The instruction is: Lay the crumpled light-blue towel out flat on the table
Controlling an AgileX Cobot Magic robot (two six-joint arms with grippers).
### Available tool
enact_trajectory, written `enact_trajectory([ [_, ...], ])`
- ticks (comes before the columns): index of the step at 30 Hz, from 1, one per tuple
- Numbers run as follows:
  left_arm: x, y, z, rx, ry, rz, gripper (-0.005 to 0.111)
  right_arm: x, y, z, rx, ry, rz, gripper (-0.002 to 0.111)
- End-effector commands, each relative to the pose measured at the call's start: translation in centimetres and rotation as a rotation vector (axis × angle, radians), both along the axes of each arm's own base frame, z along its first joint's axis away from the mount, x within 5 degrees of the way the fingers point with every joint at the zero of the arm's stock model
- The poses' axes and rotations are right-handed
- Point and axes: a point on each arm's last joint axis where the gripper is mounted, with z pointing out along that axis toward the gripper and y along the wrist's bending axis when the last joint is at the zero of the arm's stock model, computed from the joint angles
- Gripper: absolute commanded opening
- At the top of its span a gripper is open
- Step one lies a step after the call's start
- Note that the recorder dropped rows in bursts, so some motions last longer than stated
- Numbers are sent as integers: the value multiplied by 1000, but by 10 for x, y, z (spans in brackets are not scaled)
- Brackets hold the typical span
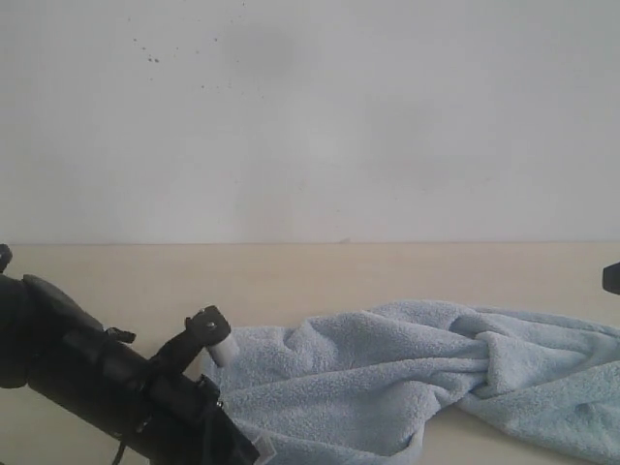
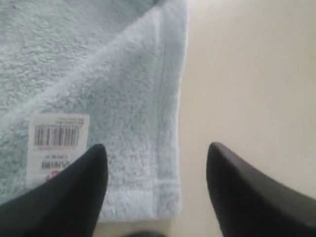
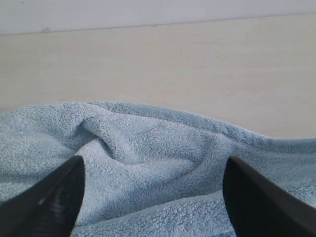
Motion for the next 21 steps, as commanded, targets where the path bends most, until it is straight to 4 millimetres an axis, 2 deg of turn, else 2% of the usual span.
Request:
enact_trajectory([
  [1, -2, 6, -9, 188, -143, -211, 59, -2, 1, 2, -2, -10, 3, 73],
  [4, -2, 1, -11, 224, -197, -211, 58, -2, 1, 2, -2, -10, 3, 73],
  [12, -14, -26, -14, 328, -378, -379, 56, -2, 0, 2, 4, -13, -7, 73],
  [19, -16, -28, -15, 338, -392, -411, 55, -1, 0, 3, -1, -18, -7, 73],
  [21, -16, -28, -15, 340, -395, -402, 50, -1, 0, 3, -1, -18, -7, 73],
])
